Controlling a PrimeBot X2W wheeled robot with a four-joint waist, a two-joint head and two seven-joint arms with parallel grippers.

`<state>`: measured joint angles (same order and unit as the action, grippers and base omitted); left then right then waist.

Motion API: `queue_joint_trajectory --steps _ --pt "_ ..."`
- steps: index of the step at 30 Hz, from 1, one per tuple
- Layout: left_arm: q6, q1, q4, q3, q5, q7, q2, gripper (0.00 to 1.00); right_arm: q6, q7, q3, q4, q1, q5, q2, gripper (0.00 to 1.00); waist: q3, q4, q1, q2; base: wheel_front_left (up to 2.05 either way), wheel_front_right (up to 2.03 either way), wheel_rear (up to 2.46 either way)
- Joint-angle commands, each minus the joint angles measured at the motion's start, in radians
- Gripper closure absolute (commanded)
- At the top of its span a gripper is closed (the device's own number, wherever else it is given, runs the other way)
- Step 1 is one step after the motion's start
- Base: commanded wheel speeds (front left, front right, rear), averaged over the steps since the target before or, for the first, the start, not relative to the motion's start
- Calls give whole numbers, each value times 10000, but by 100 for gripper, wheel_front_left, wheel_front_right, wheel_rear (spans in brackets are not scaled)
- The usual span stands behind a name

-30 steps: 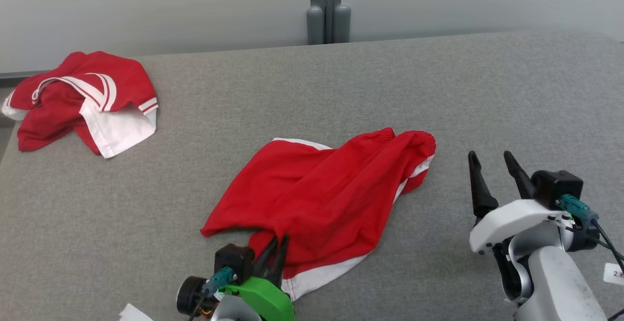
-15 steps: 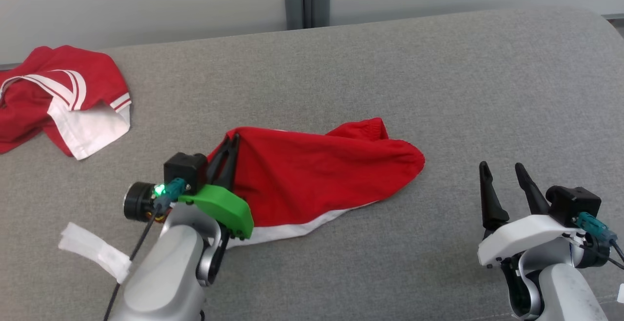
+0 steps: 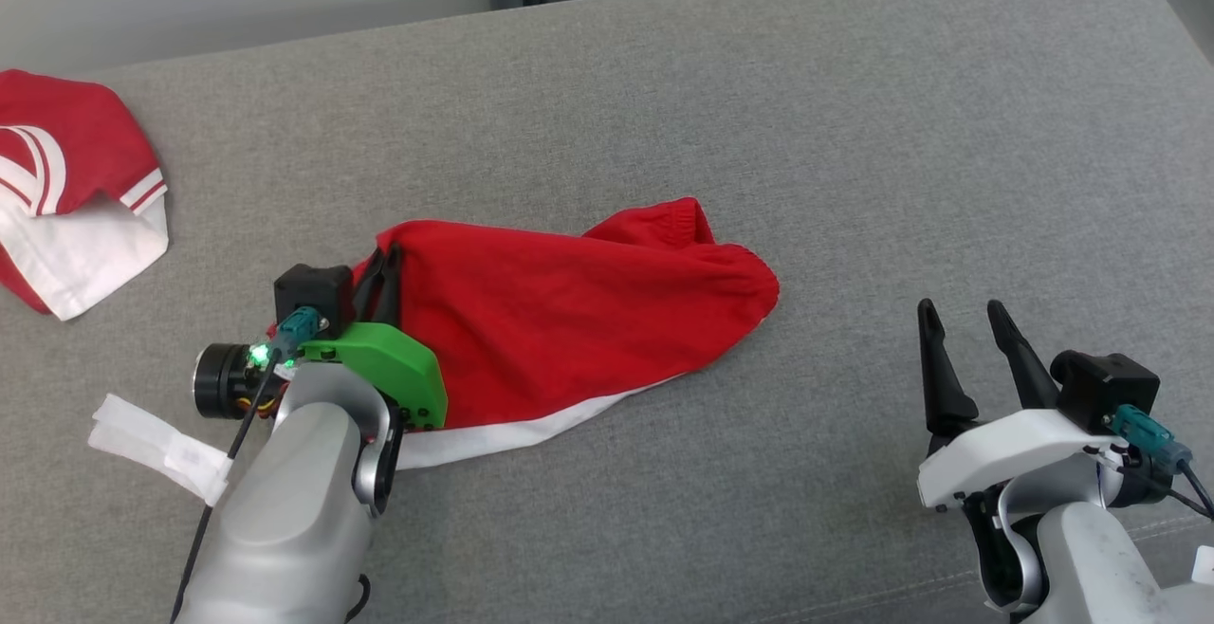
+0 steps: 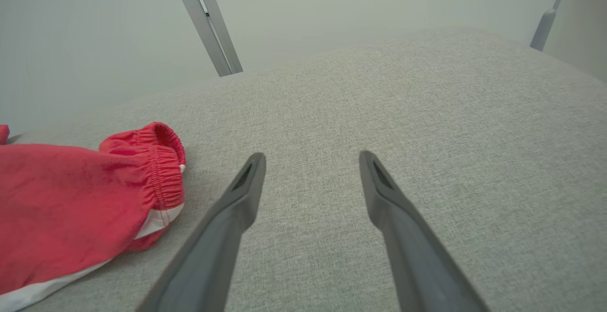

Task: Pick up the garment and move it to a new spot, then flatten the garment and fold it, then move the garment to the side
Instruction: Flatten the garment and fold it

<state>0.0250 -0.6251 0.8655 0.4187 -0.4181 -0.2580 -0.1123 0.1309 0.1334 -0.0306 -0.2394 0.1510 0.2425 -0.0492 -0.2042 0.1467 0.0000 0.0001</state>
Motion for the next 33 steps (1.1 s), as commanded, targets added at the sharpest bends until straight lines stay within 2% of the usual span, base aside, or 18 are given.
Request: queue_joint_trajectory --steps 1,8,9,10,11,17,23,33 --pt "115 96 81 -115 43 -82 1 100 -3 42 -37 -27 -8 4 -23 0 12 -25 0 -1 0 0 0" --pt "316 497 184 -504 316 -74 159 100 -3 -66 -82 -17 -192 -99 -23 0 272 -215 0 -1 0 0 0" --pt "284 530 206 -531 326 -75 163 80 -5 -61 -72 -9 -202 -100 -23 0 317 -234 0 -1 0 0 0" --pt "278 558 175 -574 352 -75 179 16 -3 -75 -63 -9 -222 -97 -23 0 379 -263 0 -1 0 0 0" --pt "261 587 110 -623 371 -76 198 0 -3 -75 -64 -24 -238 -95 -23 0 437 -293 0 -1 0 0 0" --pt "73 938 -580 -976 584 -74 324 0 -5 -100 -63 -20 -472 -120 -23 0 884 -539 0 -1 0 0 0" --pt "-201 1694 -1454 -1187 940 -66 399 0 -3 28 -264 46 -758 -216 -23 0 1579 -1059 0 -1 0 0 0" --pt "-268 3699 -3212 -1456 1435 -66 483 0 -3 558 -496 113 -1441 -635 -25 0 2475 -2027 0 -1 0 0 0"
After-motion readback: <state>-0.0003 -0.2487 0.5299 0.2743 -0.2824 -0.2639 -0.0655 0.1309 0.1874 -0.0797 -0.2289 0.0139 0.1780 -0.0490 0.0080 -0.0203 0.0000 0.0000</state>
